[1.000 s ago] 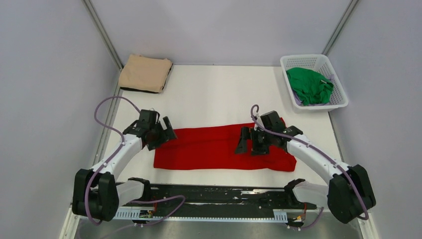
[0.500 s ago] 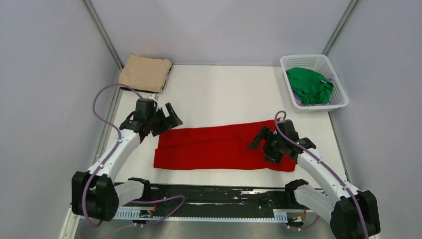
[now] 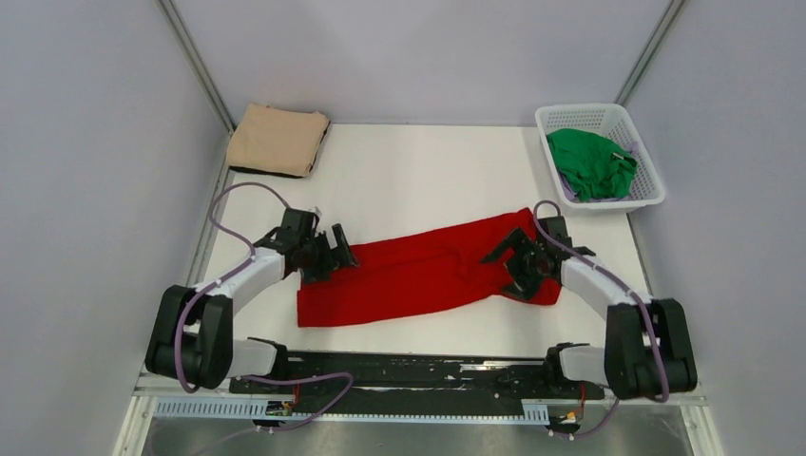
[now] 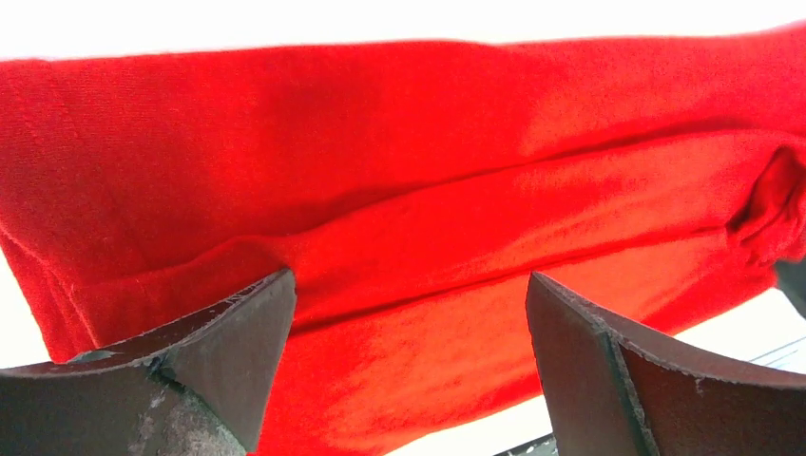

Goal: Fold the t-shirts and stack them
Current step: Rotate the tshirt 80 degrees

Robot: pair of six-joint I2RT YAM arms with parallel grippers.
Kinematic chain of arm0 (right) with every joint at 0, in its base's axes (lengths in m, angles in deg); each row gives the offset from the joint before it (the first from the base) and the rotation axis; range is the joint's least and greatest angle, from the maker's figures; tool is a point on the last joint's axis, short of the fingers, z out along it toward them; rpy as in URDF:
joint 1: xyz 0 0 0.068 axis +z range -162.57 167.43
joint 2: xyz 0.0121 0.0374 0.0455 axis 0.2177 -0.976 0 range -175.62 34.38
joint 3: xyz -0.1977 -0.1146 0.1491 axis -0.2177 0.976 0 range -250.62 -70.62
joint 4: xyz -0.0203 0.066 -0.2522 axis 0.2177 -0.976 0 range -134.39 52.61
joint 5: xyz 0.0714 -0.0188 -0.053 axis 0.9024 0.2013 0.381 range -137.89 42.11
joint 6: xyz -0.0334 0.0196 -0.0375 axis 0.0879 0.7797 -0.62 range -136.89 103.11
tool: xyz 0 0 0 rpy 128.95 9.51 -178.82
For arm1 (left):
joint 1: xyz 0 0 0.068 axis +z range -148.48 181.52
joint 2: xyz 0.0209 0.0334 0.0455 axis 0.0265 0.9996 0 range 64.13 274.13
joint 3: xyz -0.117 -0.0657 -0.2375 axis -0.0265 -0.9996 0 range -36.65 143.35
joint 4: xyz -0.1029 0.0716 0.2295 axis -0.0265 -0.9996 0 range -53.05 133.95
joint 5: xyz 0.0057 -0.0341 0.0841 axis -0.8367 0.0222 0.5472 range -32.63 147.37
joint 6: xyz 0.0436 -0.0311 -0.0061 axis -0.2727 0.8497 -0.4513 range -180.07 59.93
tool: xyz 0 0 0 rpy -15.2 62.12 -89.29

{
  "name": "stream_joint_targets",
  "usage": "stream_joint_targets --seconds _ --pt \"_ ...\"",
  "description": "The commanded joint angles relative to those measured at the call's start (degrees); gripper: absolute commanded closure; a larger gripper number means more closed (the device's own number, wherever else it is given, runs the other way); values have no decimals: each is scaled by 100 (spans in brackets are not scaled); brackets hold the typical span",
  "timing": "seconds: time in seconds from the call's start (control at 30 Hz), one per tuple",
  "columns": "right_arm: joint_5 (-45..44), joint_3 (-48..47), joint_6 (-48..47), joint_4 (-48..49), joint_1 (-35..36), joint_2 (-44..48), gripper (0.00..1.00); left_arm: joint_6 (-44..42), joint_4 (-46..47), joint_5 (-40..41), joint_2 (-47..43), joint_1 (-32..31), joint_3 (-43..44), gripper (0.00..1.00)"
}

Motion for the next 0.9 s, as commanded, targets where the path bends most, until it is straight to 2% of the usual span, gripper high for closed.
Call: stream_joint_targets --seconds 0.0,0.2,0.33,0.43,0.6,0.77,0.87 --pt "-548 -868 -979 1172 -138 -1341 0 325 -91 330 -617 -11 -771 0" --pt "-380 -3430 -1961 1210 -143 -3735 0 747 -19 -27 -1590 -163 -1489 0" --pt "310 -5527 -2513 746 -144 -5396 0 944 230 -140 -1661 -477 -1520 0" --pt "818 -6889 -2520 557 -113 -6340 0 1084 553 -149 -1326 -833 -1309 0" --pt "1159 -8636 -2501 438 27 -7530 0 1188 897 -124 -509 -1568 -615 0" --pt "952 -9886 -2424 399 136 -8356 0 993 515 123 311 -2423 136 0" --pt "640 -10325 -2528 372 127 -8443 0 899 128 398 462 -2775 584 0"
